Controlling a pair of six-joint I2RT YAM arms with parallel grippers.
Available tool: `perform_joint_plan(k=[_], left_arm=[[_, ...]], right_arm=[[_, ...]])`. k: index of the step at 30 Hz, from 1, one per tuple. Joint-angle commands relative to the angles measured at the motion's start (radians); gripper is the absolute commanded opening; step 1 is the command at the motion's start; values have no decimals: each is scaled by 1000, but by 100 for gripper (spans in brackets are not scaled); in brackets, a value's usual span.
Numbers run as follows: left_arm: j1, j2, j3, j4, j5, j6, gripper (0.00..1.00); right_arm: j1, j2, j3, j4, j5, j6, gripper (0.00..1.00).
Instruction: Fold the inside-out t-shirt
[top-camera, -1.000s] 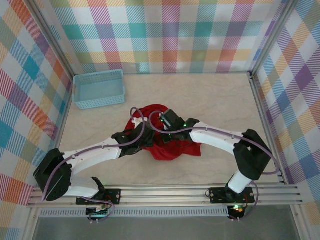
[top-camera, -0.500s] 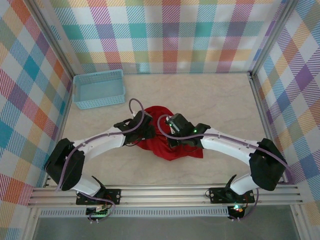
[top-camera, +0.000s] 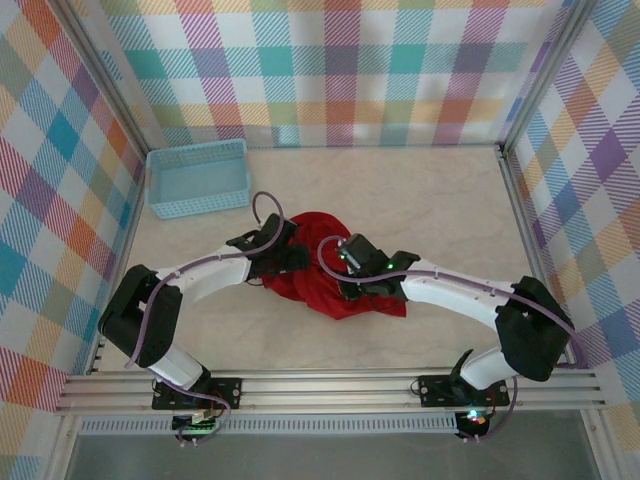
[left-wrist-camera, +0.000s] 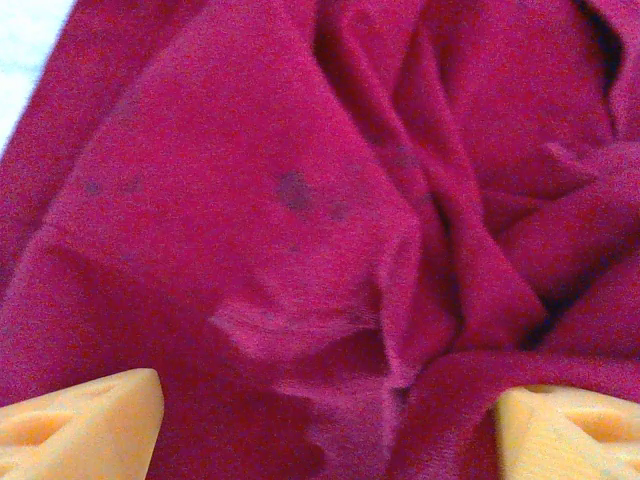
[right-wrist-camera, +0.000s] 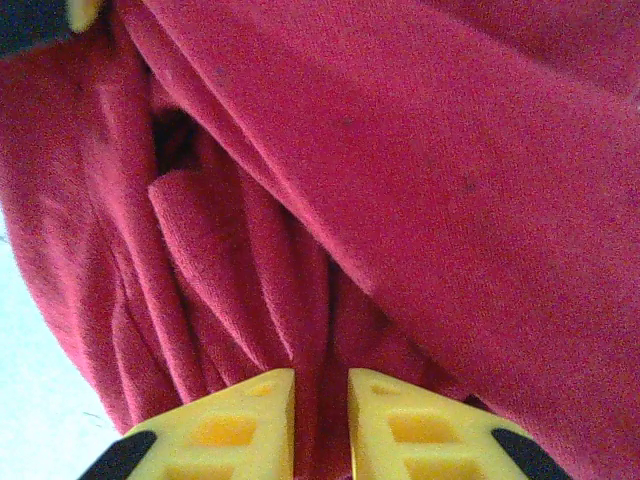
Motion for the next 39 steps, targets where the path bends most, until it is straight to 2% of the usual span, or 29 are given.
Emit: perform_joint_plan(k=[1,9,23,30,32,39], left_arm=[[-13,-13,-15,48,42,12,81],[-23,-38,-62,70,36,-13,81],[-18,-101,-100,56,-9,-16,84],[23,-78,-99,30,-31,-17,86],[33,-45,-77,18,-25,-12,85],[38,55,-12,-52,-49,-8,79]], right_arm=[[17,-22,80,-32,13,-42,28],[30,149,231,-39,-85,-59,31],[29,298,294,-51,-20,-62,30],[29,251,281,-65,-3,-67,16],[29,220,262,-55,-15,-77,16],[29,196,235,-55,-13,-69,0]])
